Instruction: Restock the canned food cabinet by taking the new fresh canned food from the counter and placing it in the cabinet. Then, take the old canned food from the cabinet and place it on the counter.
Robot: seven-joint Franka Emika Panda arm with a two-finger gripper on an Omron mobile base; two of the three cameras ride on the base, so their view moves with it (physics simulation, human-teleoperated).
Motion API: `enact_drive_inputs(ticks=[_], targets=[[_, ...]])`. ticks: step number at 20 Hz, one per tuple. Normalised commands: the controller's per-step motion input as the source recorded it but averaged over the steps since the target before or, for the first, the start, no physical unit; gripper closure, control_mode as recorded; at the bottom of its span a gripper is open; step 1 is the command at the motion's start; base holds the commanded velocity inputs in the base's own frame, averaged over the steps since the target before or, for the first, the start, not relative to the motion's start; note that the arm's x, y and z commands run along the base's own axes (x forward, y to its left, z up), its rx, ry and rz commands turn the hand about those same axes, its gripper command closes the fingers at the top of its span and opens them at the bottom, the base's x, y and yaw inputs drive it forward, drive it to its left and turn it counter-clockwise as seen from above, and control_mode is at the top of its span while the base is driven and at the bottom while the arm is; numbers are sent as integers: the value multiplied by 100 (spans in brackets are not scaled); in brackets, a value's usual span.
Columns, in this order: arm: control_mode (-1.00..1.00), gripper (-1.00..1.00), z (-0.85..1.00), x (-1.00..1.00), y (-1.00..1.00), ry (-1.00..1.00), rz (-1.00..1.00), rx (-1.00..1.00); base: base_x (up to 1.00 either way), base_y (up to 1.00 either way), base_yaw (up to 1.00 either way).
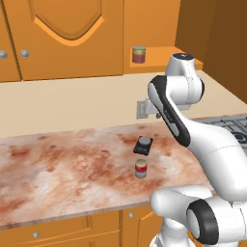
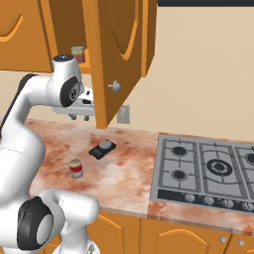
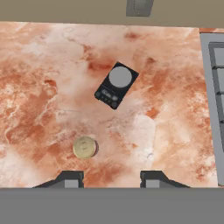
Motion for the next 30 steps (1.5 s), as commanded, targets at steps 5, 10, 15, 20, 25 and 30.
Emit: enact_drive_inputs(ticks=[5,10,15,20,25,30], targets=[[-100,-100,-2,0,4,-2,0,-2,0,0,0],[-100,-100,-9,-13,4,0,0,1,0,0,0],[-100,-100,-85,0,33,23,0,2,0,0,0],[-100,-100,-99,0,20,24,0,3,0,0,0],[-100,-100,-100,0,18,20,0,0,0,0,0],[-100,-100,-79,0,22,6,0,0,0,0,0]])
